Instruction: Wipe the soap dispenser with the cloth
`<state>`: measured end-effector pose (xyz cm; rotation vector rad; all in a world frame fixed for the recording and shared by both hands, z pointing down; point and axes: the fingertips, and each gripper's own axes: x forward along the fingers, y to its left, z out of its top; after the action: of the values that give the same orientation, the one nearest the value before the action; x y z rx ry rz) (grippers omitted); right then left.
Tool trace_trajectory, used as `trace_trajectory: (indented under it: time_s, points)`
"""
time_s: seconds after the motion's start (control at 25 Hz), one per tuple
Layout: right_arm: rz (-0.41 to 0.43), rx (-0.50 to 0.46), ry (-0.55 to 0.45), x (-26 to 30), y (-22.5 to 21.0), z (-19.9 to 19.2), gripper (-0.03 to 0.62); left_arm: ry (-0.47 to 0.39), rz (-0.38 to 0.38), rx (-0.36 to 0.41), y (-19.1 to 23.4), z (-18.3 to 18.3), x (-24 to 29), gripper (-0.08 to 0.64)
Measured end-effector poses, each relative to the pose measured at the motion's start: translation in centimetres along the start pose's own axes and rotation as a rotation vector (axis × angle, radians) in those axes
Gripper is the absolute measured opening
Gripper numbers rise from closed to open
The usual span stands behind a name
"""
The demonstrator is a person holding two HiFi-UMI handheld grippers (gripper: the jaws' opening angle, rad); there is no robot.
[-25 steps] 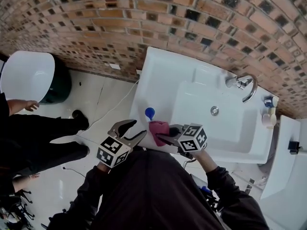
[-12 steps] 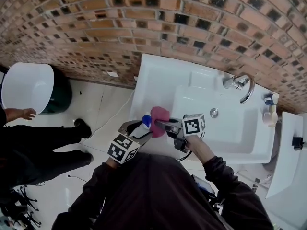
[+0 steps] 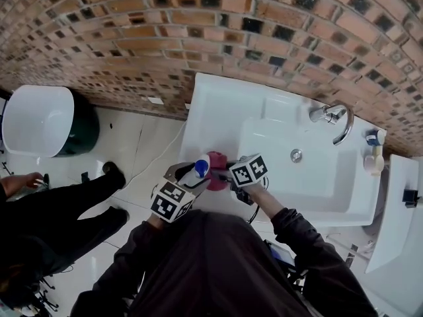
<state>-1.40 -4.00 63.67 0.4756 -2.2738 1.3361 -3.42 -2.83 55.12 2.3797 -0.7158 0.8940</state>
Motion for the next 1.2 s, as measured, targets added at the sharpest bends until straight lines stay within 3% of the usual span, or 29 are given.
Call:
trace_trajectory:
  time_s: [0.2,0.28,0.48,0.68,0.8,0.92,1.2]
  points:
    - [-0.019,-0.151,0.026,-0.8,2.1,0.0,0.067,0.048,0.026,0.101,1.0,0.2,1.4,0.272]
    - [-0.022,-0.237,0.063,-1.2,3.1,-0.5,0.067,0.067,0.002,0.135,1.0,0.2,1.5,0.229]
    - [-0.066,-0.43,0.102,-4.0,3.8,0.0,0.067,0.106,-0.137,0.303,0.7,-0.1,1.3,0.221]
    - [-0.079,-0.593,0.052,-6.9,4.9,3.4,0.067,0.146,-0.268,0.433,0.1,-0.8,1.0,0.219]
    - [-0.05,-0.698,0.065,-7.1,6.0,4.7,0.067,0.155,-0.315,0.464,0.0,-0.9,1.0,0.219]
    - [-0.029,-0.773,0.148,-6.0,5.8,4.2,0.067,0.156,-0.334,0.472,0.0,-0.8,1.0,0.219]
    - [-0.038,-0.798,0.352,-2.6,2.5,1.6,0.067,0.14,-0.346,0.47,0.0,-0.8,0.9,0.219]
